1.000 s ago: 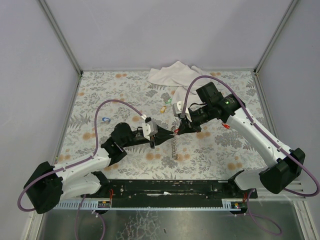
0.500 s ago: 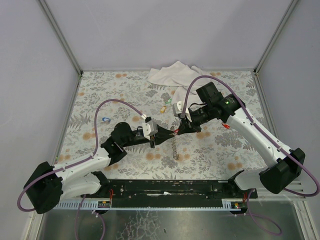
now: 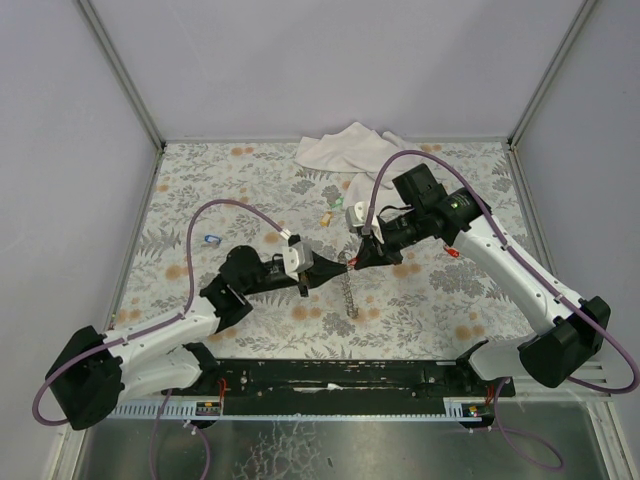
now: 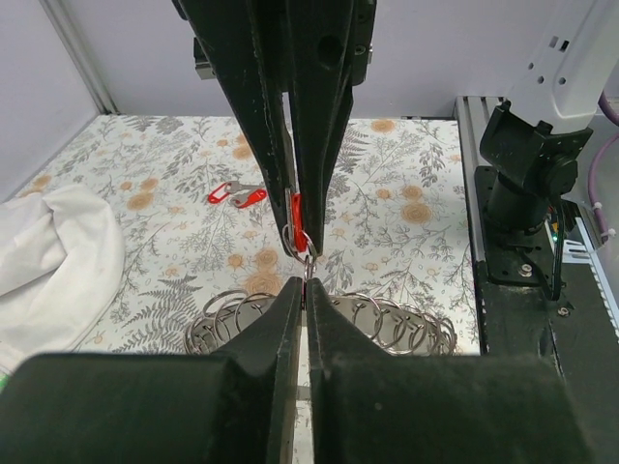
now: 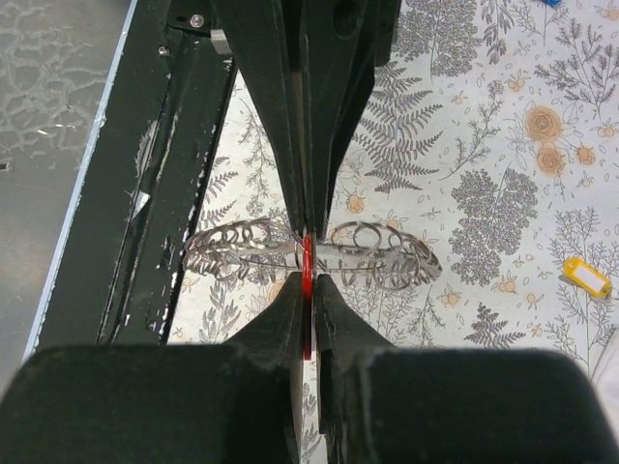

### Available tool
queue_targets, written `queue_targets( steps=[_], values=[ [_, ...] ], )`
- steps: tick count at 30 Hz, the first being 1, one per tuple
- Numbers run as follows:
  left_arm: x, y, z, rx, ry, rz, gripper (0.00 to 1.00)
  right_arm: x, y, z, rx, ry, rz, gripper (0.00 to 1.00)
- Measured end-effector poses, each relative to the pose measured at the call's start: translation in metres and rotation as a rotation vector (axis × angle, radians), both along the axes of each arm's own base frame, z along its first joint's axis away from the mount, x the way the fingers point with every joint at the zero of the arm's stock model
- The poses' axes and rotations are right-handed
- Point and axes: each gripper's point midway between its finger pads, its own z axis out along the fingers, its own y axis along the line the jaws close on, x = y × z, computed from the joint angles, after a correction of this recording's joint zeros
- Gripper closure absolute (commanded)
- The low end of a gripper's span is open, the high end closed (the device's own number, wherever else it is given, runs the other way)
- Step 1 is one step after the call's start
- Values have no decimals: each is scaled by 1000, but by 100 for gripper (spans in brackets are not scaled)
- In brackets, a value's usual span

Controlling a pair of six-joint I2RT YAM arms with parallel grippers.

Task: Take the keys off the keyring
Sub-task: Remove the key from the keyring.

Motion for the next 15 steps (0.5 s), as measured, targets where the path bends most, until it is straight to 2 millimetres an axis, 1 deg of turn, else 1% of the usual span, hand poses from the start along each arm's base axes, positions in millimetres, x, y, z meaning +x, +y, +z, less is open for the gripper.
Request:
queue_targets(
  steps=[4, 9, 15],
  values=[
    [-4, 7, 3, -26, -8, 12, 100, 4, -3, 0, 0, -1, -14, 100],
    [-8, 14, 14, -86, -32, 31, 100, 6, -6, -1, 2, -7, -23, 100],
    [-9, 16, 17, -138, -15, 38, 100, 1, -10, -13, -4, -23, 12, 100]
  ],
)
